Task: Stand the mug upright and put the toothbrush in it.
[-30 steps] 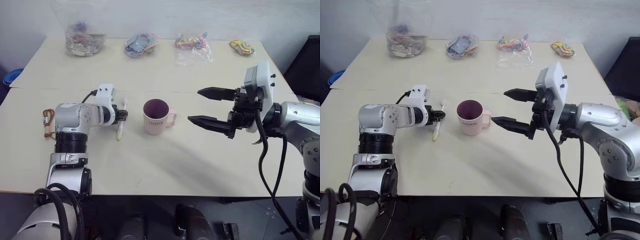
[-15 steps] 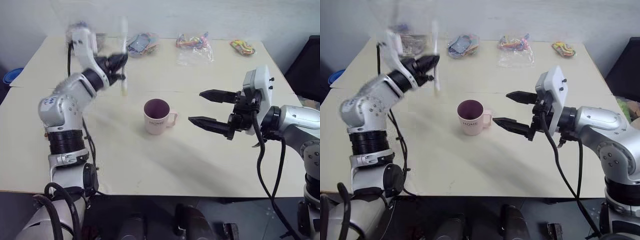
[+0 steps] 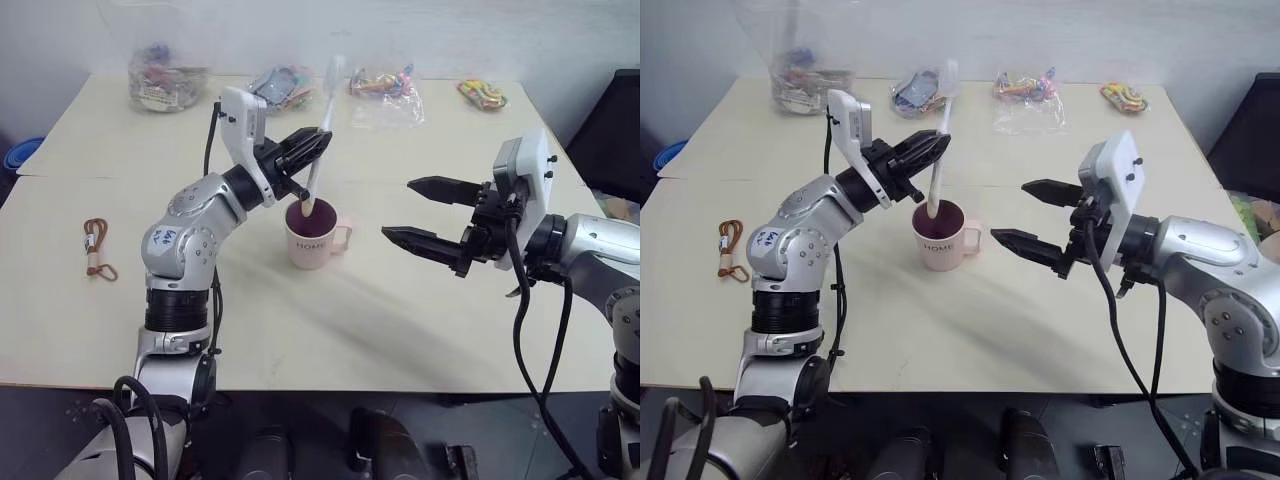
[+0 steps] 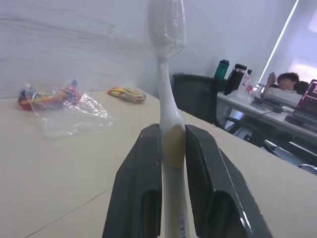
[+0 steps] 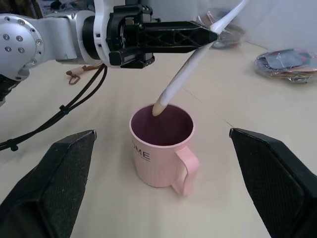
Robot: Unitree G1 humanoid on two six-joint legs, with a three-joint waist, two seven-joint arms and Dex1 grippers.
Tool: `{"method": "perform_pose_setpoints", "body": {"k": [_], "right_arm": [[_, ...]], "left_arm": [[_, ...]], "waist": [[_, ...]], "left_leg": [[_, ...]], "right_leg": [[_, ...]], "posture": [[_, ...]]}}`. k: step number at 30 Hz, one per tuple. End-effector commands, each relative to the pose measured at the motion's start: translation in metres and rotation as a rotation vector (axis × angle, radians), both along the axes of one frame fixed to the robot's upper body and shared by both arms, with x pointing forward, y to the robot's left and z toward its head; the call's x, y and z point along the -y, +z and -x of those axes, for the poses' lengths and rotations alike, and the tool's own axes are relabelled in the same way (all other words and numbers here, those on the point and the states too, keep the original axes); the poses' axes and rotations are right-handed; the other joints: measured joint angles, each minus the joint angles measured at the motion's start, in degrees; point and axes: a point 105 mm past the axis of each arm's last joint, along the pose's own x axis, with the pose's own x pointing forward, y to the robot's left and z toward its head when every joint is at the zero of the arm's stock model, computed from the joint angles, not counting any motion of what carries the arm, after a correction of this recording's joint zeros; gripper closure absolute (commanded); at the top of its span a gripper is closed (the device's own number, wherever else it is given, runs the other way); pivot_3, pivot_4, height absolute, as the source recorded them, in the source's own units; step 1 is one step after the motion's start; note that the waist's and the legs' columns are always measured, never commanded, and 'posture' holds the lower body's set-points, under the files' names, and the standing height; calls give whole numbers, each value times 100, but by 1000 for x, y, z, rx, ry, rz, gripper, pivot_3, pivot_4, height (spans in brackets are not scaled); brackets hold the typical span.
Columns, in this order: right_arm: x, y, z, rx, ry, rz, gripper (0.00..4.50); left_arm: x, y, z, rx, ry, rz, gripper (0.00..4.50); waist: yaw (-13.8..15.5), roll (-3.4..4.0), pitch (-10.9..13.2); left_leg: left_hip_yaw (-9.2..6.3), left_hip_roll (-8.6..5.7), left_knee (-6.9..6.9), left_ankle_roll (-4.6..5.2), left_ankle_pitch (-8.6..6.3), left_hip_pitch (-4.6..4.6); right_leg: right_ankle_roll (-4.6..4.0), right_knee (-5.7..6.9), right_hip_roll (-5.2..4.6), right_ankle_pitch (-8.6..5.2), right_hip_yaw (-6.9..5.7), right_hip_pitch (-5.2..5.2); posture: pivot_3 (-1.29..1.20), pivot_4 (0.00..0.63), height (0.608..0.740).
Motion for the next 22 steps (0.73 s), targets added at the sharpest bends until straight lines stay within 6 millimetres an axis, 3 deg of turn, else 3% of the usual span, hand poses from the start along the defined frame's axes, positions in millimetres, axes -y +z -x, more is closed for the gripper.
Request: {"method": "perform_pose_setpoints", "body": {"k": [1, 5, 10, 17, 22], "right_arm": [[2, 12, 6, 56, -6, -8, 0], [4, 12, 5, 52, -13, -18, 0], [10, 7, 2, 32, -15, 1, 0], [40, -15, 15, -89, 80, 170, 0], [55, -15, 11, -101, 75, 198, 0]], "left_arm": [[-1, 8, 12, 39, -65, 20, 2937], [-14, 11, 21, 25, -90, 24, 1682], [-49, 13, 44, 42, -117, -130, 85], [-133, 8, 89, 3, -166, -681, 85], [-151, 12, 98, -9, -165, -748, 85]], "waist": [[-1, 0, 0], [-6, 0, 0], [-21, 0, 0], [-34, 3, 2], [19, 3, 2]], "left_leg": [[0, 0, 0, 0, 0, 0], [-1, 4, 0, 0, 0, 0], [-17, 8, -4, 0, 0, 2], [-10, 8, -22, 0, 0, 2], [-4, 5, -10, 4, -2, -2]], "right_leg": [[0, 0, 0, 0, 0, 0], [0, -1, 1, 0, 0, 0], [0, -4, 4, 0, 2, 0], [-4, -26, 12, -3, -2, -1], [-2, -27, 10, -1, 1, 6]], "posture": [[0, 150, 740], [0, 150, 740], [0, 150, 740], [0, 150, 740], [0, 150, 740]]}}
